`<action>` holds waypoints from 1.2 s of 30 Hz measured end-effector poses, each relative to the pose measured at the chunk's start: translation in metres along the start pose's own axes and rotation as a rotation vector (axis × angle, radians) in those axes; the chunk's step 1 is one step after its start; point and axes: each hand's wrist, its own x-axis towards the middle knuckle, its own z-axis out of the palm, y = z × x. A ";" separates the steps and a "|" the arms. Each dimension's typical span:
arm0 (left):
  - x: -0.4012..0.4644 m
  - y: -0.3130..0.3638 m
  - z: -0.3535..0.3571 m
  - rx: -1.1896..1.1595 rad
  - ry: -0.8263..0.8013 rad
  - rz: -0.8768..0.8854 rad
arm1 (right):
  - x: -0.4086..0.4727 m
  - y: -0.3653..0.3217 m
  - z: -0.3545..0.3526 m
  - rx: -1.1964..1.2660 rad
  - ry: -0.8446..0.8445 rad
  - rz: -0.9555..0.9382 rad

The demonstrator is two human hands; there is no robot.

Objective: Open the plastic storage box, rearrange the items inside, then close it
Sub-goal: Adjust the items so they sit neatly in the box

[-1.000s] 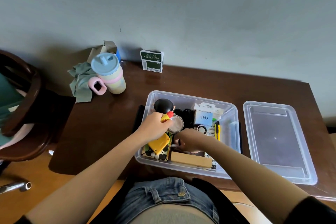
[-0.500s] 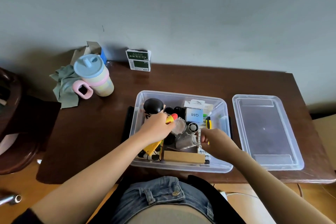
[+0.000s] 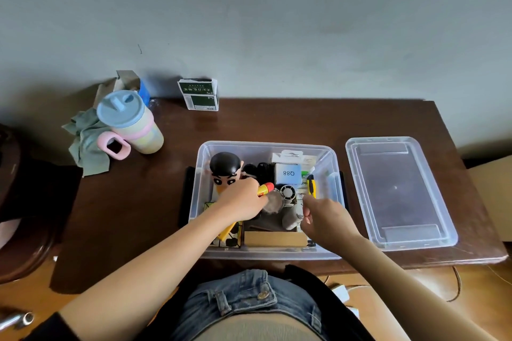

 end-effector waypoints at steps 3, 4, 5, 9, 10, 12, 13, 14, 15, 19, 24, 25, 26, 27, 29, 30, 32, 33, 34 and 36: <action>0.001 0.005 0.000 0.100 -0.012 0.000 | 0.002 0.000 0.001 0.025 -0.051 0.030; 0.001 0.006 0.000 0.113 -0.011 0.006 | 0.004 0.000 0.002 0.042 -0.065 0.054; 0.001 0.007 0.000 0.117 -0.010 0.012 | 0.008 0.001 0.003 0.061 -0.077 0.088; 0.000 0.008 -0.002 0.112 0.000 0.014 | 0.024 -0.002 0.012 0.075 -0.094 0.217; -0.001 0.007 -0.003 0.117 0.001 0.009 | 0.028 -0.004 0.013 0.077 -0.108 0.234; -0.001 0.005 -0.004 0.130 0.005 0.001 | 0.034 -0.008 0.015 0.078 -0.158 0.246; -0.002 0.004 -0.004 0.133 0.008 -0.001 | 0.037 -0.010 0.017 0.070 -0.187 0.244; -0.002 0.003 -0.004 0.134 0.013 0.000 | 0.039 -0.011 0.018 0.060 -0.211 0.242; -0.002 0.003 -0.004 0.133 0.018 0.002 | 0.040 -0.012 0.019 0.049 -0.227 0.242; -0.002 0.004 -0.004 0.127 0.037 0.018 | 0.041 -0.012 0.022 0.013 -0.200 0.260; -0.002 0.006 -0.005 0.120 0.034 0.031 | 0.042 -0.015 0.022 0.018 -0.130 0.302; -0.002 0.006 -0.004 0.119 0.030 0.033 | 0.043 -0.017 0.023 0.022 -0.125 0.313; -0.003 0.007 -0.004 0.120 0.028 0.035 | 0.044 -0.018 0.023 0.025 -0.124 0.323; -0.003 0.007 -0.004 0.121 0.028 0.036 | 0.045 -0.019 0.022 0.023 -0.127 0.329; -0.002 0.006 -0.003 0.118 0.027 0.035 | 0.047 -0.020 0.019 0.002 -0.143 0.333; -0.002 0.006 -0.003 0.114 0.026 0.035 | 0.047 -0.020 0.017 -0.013 -0.153 0.331; -0.001 0.005 -0.002 0.101 0.028 0.034 | 0.047 -0.020 0.015 -0.045 -0.170 0.320; 0.000 0.004 -0.002 0.101 0.031 0.034 | 0.047 -0.020 0.013 -0.057 -0.177 0.313; 0.000 0.004 -0.002 0.107 0.035 0.036 | 0.046 -0.021 0.012 -0.067 -0.183 0.307; 0.001 0.004 -0.001 0.119 0.041 0.040 | 0.044 -0.021 0.010 -0.088 -0.189 0.292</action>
